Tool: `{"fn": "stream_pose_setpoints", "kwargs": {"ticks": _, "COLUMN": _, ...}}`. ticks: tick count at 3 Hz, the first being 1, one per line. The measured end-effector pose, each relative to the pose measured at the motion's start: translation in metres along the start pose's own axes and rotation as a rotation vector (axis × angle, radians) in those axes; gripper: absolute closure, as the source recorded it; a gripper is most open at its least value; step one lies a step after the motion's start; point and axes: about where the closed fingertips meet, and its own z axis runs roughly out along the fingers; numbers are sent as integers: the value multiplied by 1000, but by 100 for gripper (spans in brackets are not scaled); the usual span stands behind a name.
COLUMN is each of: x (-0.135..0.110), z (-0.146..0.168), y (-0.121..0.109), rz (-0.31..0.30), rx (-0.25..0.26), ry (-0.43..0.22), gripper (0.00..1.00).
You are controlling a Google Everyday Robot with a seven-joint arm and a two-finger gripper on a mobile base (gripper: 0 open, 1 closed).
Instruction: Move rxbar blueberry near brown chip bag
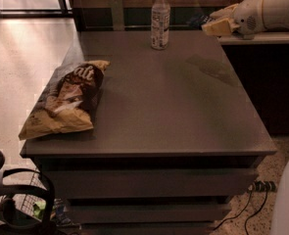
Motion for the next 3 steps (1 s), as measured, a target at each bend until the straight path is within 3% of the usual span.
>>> {"fn": "stream_pose_setpoints", "kwargs": {"ticks": 2, "x": -18, "z": -12, "y": 63, "rz": -36, "rx": -174, "ry": -34, "gripper": 100}}
{"fn": "stream_pose_setpoints", "kwargs": {"ticks": 3, "x": -20, "z": -6, "y": 97, "rz": -63, "rx": -286, "ry": -58, "gripper": 100}}
